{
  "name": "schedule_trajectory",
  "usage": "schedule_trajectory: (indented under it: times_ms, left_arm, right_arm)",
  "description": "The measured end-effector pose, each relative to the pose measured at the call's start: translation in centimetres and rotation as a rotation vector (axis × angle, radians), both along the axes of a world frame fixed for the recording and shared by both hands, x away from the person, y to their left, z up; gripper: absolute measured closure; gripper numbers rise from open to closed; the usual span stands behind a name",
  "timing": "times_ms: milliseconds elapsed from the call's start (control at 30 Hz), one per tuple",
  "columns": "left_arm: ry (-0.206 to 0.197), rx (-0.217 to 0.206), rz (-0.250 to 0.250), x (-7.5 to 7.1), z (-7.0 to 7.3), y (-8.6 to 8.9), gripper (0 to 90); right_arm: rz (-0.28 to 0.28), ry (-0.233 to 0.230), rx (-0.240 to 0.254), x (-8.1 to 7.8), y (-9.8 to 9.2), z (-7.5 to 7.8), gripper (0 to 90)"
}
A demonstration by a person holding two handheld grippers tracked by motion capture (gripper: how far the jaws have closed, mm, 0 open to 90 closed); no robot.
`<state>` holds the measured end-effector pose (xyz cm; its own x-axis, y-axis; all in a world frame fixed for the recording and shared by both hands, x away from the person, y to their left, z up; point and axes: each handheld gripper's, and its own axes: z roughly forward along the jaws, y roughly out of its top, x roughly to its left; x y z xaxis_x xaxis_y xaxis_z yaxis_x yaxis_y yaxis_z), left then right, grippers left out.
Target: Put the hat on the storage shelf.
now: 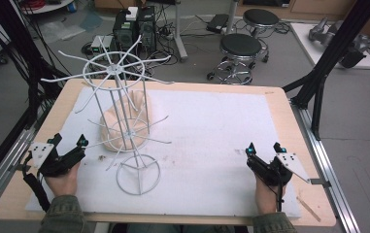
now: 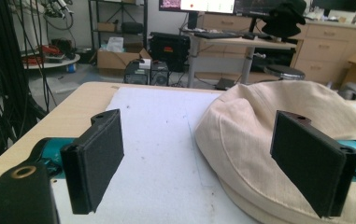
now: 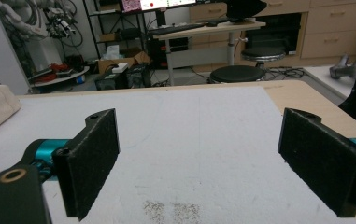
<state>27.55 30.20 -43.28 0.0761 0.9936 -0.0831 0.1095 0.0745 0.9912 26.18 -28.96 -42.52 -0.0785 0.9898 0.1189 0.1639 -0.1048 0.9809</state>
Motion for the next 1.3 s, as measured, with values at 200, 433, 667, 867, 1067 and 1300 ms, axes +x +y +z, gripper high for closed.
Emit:
schedule_trajectory:
  times_ms: [200,433,667,867,1067,1300]
  left_arm:
    - [0.004,-0.002,-0.001,0.0,0.0,0.0,17.9]
    - [0.001,-0.007,0.001,-0.2,0.0,0.3,17.9]
    - [0.022,-0.044,-0.029,-0.4,0.7,0.4,18.7]
    - [0.045,-0.004,-0.061,-0.6,2.2,-0.3,19.6]
    - [0.070,0.002,-0.083,0.4,3.3,-0.4,20.8]
    - [0.083,0.017,-0.106,1.7,5.0,-0.5,24.2]
  right_arm:
    - [-0.002,0.001,0.011,0.0,-0.1,0.0,11.8]
    - [-0.002,0.002,0.004,0.0,-0.1,0.0,11.8]
    - [0.011,0.015,0.008,0.0,0.1,-0.1,11.8]
    - [0.026,0.011,-0.003,-0.1,0.4,-0.1,11.8]
    - [0.023,0.015,0.001,-0.1,0.3,-0.1,11.8]
    - [0.039,0.026,-0.047,0.1,0.5,-0.2,11.8]
